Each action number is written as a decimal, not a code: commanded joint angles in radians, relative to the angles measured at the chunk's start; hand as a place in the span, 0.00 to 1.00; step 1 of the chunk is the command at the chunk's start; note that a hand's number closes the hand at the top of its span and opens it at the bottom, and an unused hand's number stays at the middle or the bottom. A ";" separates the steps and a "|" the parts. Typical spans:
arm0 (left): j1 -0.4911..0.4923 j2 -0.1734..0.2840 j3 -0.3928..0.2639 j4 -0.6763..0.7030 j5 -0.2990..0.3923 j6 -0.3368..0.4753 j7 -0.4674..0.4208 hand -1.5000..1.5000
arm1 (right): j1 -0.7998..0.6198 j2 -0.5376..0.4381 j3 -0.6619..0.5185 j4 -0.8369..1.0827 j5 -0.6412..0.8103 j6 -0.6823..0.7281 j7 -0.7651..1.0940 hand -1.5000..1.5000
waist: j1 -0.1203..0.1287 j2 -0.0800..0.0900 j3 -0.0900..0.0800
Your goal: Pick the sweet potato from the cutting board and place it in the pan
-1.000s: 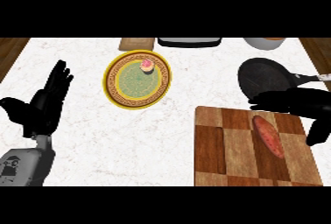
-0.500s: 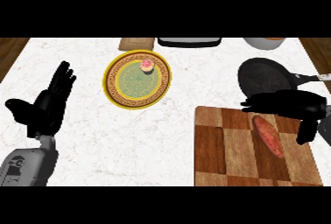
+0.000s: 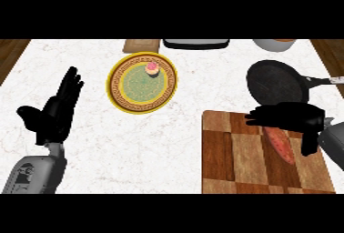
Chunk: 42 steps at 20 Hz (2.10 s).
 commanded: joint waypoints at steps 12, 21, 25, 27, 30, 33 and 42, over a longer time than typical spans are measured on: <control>0.005 -0.006 0.038 0.005 -0.003 -0.028 -0.006 0.50 | 0.048 0.057 0.003 0.077 0.138 -0.107 -0.206 1.00 | 0.000 0.001 0.000; -0.041 -0.016 0.047 0.021 -0.025 -0.016 0.015 0.50 | 0.124 0.106 -0.107 -0.010 0.092 -0.103 -0.071 1.00 | -0.015 -0.002 0.000; 0.047 0.037 0.094 -0.029 0.006 -0.042 0.022 0.50 | 0.286 0.239 -0.121 -0.164 0.068 -0.108 0.282 1.00 | -0.076 -0.027 -0.004; 0.068 0.023 0.093 -0.009 -0.008 -0.020 0.010 0.50 | 0.331 0.258 -0.154 -0.255 0.060 -0.151 0.363 1.00 | -0.111 -0.034 -0.005; 0.064 0.029 0.100 -0.023 0.002 -0.026 0.031 0.50 | 0.366 0.286 -0.226 -0.438 0.023 -0.229 0.439 1.00 | -0.109 -0.034 -0.004; 0.074 0.012 0.096 -0.039 -0.009 -0.003 0.010 0.50 | 0.473 0.337 -0.234 -0.627 -0.011 -0.262 0.521 1.00 | -0.099 -0.029 -0.003; 0.065 -0.006 0.032 -0.125 -0.027 -0.020 0.087 0.50 | 0.635 0.338 -0.432 -1.072 -0.178 -0.172 0.769 1.00 | -0.021 -0.006 0.000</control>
